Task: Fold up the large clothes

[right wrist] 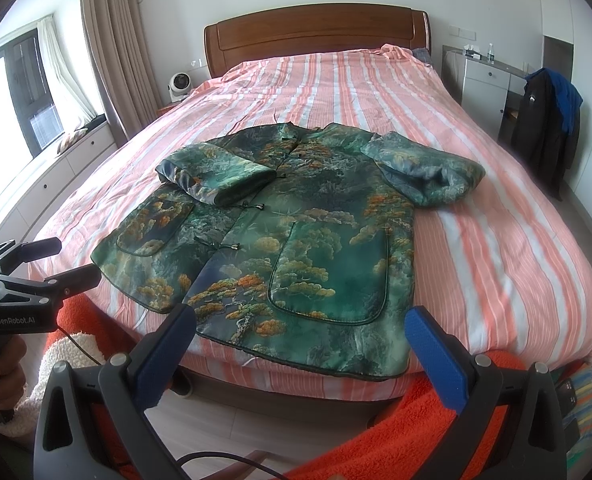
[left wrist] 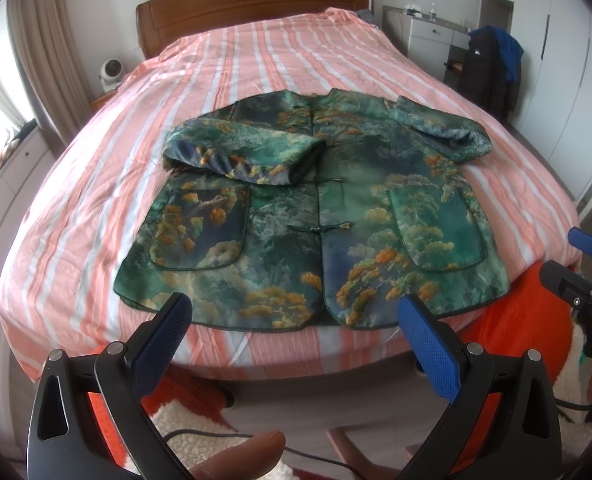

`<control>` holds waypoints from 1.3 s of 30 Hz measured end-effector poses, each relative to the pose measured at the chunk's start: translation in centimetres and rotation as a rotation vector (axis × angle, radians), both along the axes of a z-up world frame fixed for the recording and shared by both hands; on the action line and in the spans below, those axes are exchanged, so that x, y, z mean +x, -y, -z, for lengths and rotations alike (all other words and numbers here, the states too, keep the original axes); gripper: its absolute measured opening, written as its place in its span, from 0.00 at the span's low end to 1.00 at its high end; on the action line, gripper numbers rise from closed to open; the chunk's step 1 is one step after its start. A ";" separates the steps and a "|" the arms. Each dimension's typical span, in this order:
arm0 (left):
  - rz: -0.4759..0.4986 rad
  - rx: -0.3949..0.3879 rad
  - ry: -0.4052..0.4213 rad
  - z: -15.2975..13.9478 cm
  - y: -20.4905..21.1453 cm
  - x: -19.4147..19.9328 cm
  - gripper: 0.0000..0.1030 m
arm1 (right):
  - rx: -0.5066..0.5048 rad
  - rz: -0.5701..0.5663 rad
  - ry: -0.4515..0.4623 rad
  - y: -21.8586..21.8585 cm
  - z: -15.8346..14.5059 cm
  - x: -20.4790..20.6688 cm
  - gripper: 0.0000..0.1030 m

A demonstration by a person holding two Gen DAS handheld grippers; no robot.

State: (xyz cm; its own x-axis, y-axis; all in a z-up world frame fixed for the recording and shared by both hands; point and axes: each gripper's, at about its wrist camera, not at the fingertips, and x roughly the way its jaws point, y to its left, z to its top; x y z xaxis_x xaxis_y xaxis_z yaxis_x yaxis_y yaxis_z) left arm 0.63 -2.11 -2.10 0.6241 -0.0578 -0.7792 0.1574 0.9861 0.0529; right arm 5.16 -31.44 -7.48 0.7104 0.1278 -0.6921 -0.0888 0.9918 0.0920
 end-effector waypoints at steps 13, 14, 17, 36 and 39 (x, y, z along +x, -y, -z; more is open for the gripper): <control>0.000 0.000 -0.001 0.0 0.0 0.0 1.00 | 0.000 -0.001 -0.002 0.1 0.0 0.0 1.00; 0.000 0.001 -0.001 0.0 0.0 0.0 1.00 | 0.000 -0.001 -0.002 0.1 0.0 0.0 1.00; 0.001 0.001 -0.003 0.0 0.0 0.0 1.00 | 0.001 -0.001 -0.003 0.1 0.0 0.1 1.00; 0.000 0.001 -0.006 0.1 0.1 -0.1 1.00 | -0.001 -0.003 -0.005 0.1 -0.1 0.2 1.00; 0.004 -0.002 -0.009 0.4 0.2 -0.3 1.00 | -0.001 -0.003 -0.005 0.2 -0.1 0.2 1.00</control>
State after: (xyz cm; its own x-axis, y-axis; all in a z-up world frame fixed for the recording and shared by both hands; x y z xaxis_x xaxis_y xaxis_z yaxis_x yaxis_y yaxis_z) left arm 0.38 -2.30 -2.47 0.6168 -0.0617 -0.7847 0.1618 0.9856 0.0497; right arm 5.40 -31.62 -7.35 0.7068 0.1293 -0.6955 -0.0918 0.9916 0.0910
